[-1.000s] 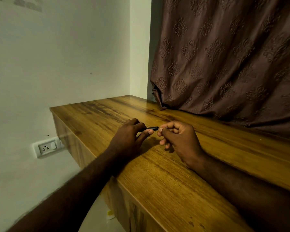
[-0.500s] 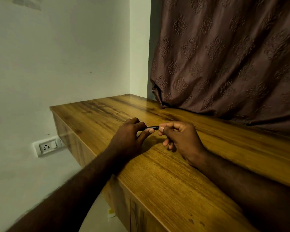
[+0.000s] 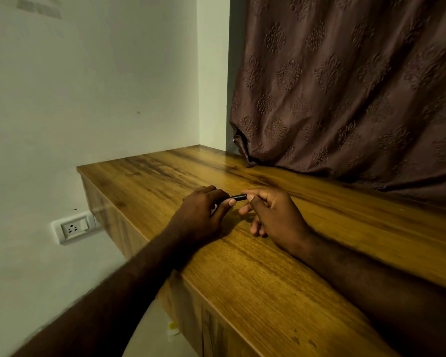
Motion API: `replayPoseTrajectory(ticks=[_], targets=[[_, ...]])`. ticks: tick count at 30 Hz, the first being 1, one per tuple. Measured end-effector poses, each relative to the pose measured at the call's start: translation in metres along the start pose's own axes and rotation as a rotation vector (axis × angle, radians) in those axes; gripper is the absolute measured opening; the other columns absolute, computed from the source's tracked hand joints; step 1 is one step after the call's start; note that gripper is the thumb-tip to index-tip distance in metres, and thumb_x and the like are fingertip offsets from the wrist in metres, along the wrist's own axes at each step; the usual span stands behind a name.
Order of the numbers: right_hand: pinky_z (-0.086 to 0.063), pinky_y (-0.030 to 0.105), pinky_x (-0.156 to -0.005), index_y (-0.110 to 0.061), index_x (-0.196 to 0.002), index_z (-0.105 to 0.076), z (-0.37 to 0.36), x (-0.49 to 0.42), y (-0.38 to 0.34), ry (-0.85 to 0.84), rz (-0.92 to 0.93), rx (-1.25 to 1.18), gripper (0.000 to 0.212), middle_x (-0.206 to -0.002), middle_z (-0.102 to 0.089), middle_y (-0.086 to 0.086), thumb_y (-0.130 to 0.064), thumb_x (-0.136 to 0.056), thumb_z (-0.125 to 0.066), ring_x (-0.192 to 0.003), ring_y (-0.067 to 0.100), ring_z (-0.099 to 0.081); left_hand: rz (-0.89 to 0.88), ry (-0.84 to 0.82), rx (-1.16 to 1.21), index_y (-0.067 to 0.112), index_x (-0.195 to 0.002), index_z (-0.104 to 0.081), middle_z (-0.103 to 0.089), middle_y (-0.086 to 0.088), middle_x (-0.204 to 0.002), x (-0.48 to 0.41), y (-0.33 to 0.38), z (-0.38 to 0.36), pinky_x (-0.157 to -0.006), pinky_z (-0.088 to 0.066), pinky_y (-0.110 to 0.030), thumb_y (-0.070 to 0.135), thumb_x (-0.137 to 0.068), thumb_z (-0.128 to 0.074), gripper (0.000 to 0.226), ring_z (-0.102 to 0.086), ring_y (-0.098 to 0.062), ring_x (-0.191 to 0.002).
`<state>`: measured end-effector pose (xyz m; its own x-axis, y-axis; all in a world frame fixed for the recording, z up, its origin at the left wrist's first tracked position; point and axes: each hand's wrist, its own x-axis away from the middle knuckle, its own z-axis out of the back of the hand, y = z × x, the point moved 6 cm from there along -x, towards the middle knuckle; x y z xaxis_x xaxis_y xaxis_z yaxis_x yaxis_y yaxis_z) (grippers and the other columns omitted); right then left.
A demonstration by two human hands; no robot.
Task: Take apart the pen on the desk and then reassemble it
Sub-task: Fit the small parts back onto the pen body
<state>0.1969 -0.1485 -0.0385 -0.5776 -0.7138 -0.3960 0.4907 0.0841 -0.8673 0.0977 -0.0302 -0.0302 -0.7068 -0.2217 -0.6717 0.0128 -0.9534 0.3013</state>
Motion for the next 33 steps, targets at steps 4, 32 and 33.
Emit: replayPoseTrajectory(ticks=[4,32,33], targets=[[-0.039,0.019,-0.037,-0.011,-0.127,-0.058,0.001,0.0,0.001,-0.009,0.005,0.019,0.03,-0.091,-0.072,0.01,-0.015,-0.103,-0.041,-0.039,0.011,-0.052,0.02,-0.002,0.018,0.022,-0.098,-0.064,-0.065,0.003,-0.084,0.0,-0.001,0.0,-0.064,-0.05,-0.033,0.04,-0.091,-0.05,0.024,-0.056,-0.008,-0.073],[-0.047,0.025,-0.065,-0.016,-0.08,-0.072,0.074,-0.018,0.033,0.303,-0.027,0.463,0.01,-0.073,-0.068,-0.008,-0.021,-0.087,-0.067,-0.071,0.011,-0.064,0.1,0.003,-0.035,0.02,-0.101,-0.064,-0.065,-0.001,-0.085,-0.001,-0.013,-0.002,-0.063,-0.047,-0.033,0.022,-0.091,-0.055,0.013,-0.057,-0.016,-0.072],[-0.046,0.024,-0.067,-0.015,-0.079,-0.073,0.075,-0.019,0.036,0.295,-0.039,0.49,0.01,-0.078,-0.07,-0.007,-0.02,-0.087,-0.067,-0.076,0.011,-0.065,0.092,0.0,-0.044,0.02,-0.101,-0.064,-0.065,-0.001,-0.087,-0.001,-0.014,-0.003,-0.064,-0.047,-0.033,0.022,-0.091,-0.056,0.014,-0.057,-0.016,-0.073]])
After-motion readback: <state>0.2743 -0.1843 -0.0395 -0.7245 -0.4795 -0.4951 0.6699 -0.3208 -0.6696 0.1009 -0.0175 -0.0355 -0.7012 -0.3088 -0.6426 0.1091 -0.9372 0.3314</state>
